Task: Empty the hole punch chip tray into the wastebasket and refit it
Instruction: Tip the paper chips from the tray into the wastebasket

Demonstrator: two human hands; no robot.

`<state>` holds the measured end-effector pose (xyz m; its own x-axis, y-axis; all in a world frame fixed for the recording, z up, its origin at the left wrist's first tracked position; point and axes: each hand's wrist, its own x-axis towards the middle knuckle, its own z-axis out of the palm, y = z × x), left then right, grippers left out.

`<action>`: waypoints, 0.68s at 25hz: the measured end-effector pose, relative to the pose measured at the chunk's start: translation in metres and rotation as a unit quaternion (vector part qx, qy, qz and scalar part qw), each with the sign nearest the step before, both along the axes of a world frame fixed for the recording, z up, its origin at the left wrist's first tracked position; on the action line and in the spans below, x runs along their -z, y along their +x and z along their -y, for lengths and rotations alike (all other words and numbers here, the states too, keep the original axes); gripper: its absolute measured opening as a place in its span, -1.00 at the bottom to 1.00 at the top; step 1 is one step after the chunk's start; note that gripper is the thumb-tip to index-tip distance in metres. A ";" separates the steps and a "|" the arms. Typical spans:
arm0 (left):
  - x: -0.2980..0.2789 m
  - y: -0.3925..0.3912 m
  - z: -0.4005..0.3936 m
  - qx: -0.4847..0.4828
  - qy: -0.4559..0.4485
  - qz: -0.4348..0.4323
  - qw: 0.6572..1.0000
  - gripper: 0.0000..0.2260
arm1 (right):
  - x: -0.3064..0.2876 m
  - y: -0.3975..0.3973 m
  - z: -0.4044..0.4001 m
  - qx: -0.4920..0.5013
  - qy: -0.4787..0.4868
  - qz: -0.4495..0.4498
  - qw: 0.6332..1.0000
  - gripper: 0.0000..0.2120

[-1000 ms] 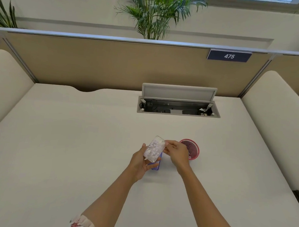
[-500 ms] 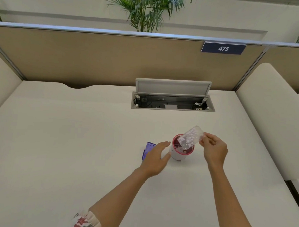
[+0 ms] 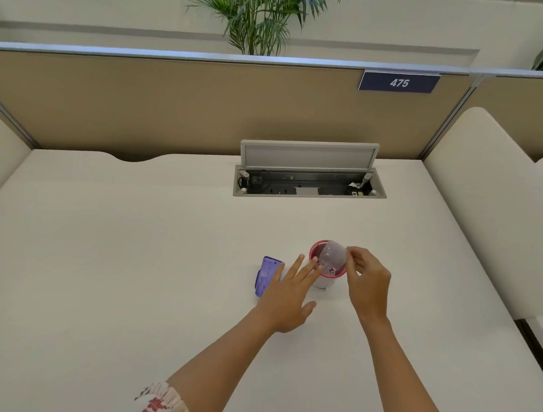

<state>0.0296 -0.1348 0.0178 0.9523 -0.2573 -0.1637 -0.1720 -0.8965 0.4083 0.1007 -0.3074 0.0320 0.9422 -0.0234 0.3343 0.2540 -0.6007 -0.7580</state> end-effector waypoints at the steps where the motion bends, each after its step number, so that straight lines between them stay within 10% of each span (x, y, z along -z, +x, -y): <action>1: 0.001 0.000 0.000 -0.001 0.008 0.002 1.000 -0.37 | 0.000 -0.001 0.001 -0.002 -0.002 0.004 1.000 -0.89; 17: 0.003 0.004 0.001 -0.014 0.022 -0.030 0.999 -0.37 | 0.014 -0.015 0.007 0.000 -0.019 0.031 0.999 -0.87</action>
